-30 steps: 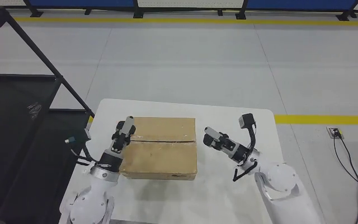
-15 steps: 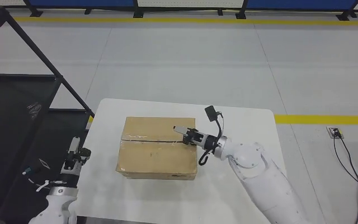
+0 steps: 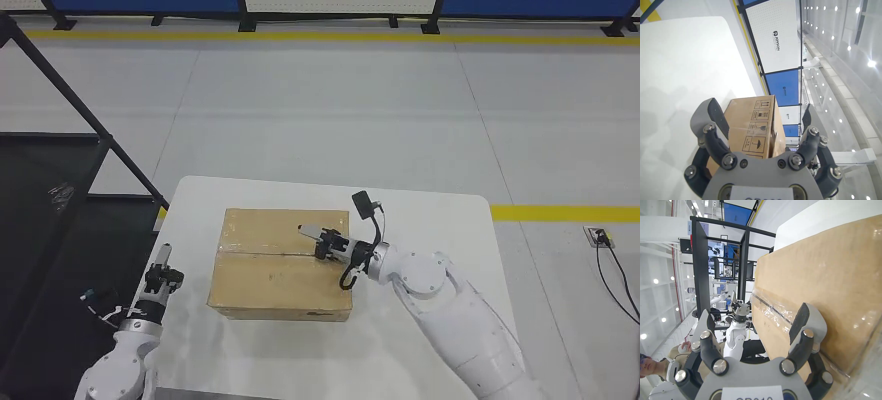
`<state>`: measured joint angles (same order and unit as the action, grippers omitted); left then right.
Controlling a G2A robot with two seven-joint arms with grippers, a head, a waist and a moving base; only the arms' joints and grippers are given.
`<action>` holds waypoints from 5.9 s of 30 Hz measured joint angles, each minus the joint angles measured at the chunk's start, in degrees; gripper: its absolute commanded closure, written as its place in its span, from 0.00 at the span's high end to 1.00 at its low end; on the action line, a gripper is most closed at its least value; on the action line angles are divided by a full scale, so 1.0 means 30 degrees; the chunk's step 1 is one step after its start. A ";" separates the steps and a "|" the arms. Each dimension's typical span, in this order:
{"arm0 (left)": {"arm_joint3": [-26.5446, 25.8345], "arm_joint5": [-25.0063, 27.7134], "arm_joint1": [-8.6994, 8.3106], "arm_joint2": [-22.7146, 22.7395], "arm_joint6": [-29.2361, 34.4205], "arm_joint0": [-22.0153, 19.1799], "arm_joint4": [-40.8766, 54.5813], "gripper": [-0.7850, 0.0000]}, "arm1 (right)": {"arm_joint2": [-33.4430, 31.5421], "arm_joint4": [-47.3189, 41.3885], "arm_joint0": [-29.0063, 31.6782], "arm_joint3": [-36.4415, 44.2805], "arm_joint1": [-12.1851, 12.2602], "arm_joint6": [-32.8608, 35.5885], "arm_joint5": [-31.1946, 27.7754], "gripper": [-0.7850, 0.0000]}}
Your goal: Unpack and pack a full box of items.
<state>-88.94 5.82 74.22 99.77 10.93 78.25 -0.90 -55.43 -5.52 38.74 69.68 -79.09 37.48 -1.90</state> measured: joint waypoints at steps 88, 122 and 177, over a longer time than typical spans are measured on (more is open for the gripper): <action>0.1771 0.0644 -0.0285 -0.0588 0.0064 -0.0371 0.1803 1.00 | 0.4581 -0.2928 -0.6177 -1.2717 -0.7409 -0.0803 -0.3573 1.00; 0.1530 0.0416 -0.0317 -0.1219 -0.0417 -0.0487 0.1604 1.00 | -0.3724 0.5149 0.2815 0.2848 -0.2584 -0.0371 0.4572 1.00; 0.0264 0.0937 -0.0577 0.0057 0.0102 -0.0201 0.2573 1.00 | -1.0172 0.2490 0.7172 0.4657 -0.0633 -0.1552 0.1302 1.00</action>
<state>-88.15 8.63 72.49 99.94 11.23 77.65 6.82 -85.95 1.96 60.25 83.65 -80.99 32.83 2.00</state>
